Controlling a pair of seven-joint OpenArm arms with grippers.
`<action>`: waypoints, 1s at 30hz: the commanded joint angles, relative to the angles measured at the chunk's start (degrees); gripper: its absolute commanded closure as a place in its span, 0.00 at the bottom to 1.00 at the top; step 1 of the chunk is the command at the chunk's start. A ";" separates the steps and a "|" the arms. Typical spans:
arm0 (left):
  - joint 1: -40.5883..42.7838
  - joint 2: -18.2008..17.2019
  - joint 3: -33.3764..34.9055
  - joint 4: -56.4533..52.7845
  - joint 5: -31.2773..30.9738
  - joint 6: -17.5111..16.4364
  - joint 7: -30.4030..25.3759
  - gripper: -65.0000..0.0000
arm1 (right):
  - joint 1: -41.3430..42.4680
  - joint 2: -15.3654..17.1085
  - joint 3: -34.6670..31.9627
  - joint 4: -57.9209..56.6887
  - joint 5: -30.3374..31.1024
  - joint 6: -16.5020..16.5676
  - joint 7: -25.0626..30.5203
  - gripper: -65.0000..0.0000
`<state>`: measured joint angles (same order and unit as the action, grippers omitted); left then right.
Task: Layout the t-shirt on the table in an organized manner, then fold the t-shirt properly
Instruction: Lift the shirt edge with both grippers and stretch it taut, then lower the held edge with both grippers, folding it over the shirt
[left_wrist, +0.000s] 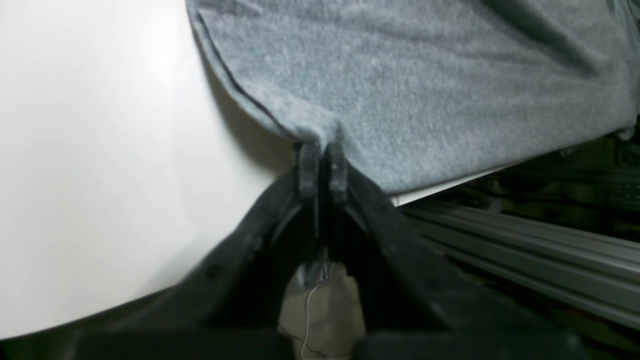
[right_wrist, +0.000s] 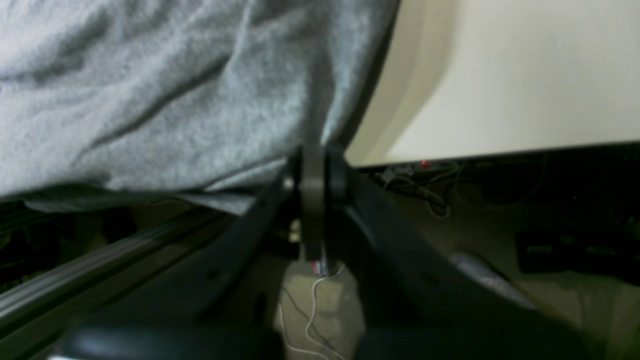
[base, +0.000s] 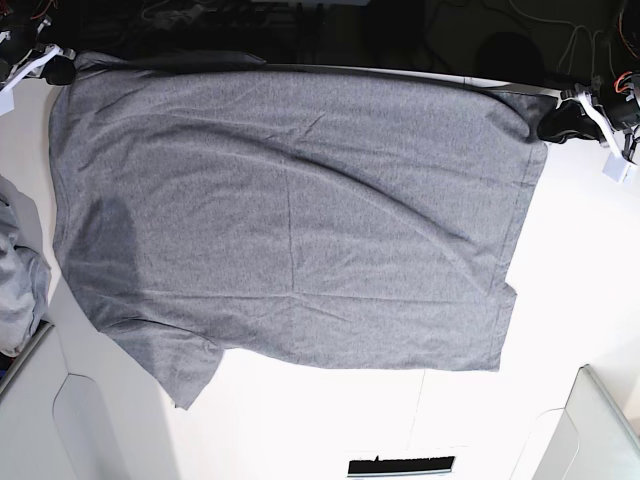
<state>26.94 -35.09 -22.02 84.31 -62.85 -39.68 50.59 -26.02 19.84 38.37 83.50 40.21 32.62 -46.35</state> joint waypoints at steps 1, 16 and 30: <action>-0.13 -1.11 -0.50 0.72 -1.14 -0.32 -0.59 1.00 | -0.20 0.96 0.39 0.63 0.92 0.66 0.13 1.00; -0.28 -1.14 -0.87 10.03 -4.20 -0.32 4.87 1.00 | -0.98 1.44 9.11 7.80 8.92 0.68 -4.02 1.00; -2.67 -0.94 -5.75 8.90 0.68 -0.32 -1.60 1.00 | 9.97 2.23 9.25 6.73 6.73 1.25 -2.99 1.00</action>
<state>24.53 -34.94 -27.14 92.75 -61.52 -39.51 49.82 -16.03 20.82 47.18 89.56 46.26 33.65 -50.50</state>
